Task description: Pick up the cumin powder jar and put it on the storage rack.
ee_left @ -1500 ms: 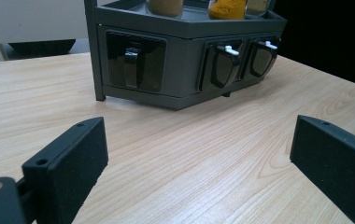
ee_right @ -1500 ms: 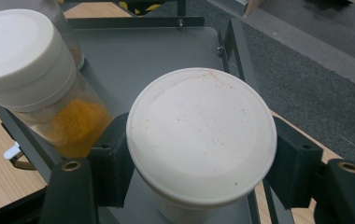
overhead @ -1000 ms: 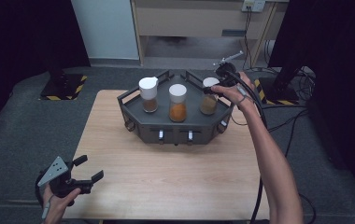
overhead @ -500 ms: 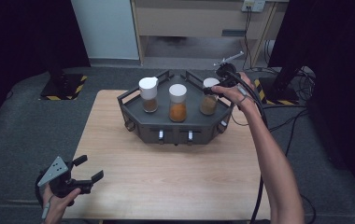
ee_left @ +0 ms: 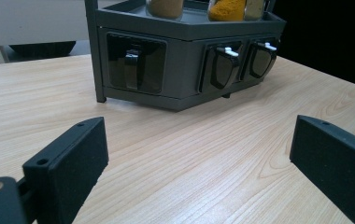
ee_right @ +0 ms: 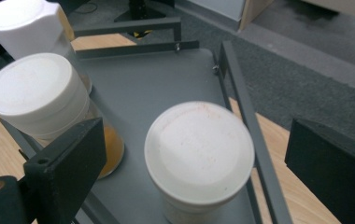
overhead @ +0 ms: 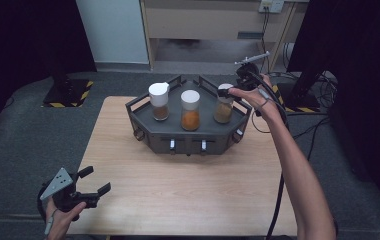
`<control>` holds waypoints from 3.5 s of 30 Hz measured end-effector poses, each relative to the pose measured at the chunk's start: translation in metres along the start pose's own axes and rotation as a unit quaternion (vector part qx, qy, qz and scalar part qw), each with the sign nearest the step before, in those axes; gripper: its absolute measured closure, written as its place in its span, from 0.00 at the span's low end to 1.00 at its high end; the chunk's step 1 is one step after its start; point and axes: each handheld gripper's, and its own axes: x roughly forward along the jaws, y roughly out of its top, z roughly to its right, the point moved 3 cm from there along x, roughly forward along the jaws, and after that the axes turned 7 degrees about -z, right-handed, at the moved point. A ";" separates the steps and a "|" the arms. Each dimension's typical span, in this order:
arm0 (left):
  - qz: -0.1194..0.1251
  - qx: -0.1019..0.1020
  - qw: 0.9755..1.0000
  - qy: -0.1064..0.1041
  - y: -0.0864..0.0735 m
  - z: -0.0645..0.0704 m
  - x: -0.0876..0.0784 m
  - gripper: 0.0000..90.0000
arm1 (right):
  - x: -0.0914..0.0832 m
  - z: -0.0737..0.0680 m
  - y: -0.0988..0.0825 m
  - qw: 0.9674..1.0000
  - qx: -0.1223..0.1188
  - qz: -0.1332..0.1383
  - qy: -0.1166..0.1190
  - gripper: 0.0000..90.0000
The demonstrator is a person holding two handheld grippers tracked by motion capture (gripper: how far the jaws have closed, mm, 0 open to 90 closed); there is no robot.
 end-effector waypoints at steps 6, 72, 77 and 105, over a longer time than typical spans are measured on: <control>0.000 0.002 1.000 0.000 0.000 0.000 0.000 0.03 | -0.023 -0.001 -0.002 1.000 0.003 0.026 0.002 0.05; -0.003 0.005 1.000 -0.001 0.001 0.004 0.002 0.04 | -0.126 -0.059 -0.209 0.975 -0.084 0.203 0.019 0.05; -0.003 0.005 1.000 0.000 0.001 0.004 0.001 0.04 | -0.118 -0.060 -0.230 0.977 -0.068 0.202 0.015 0.05; -0.005 0.000 1.000 0.001 0.001 0.004 0.000 0.03 | -0.071 -0.068 -0.299 0.980 -0.027 0.196 -0.004 0.02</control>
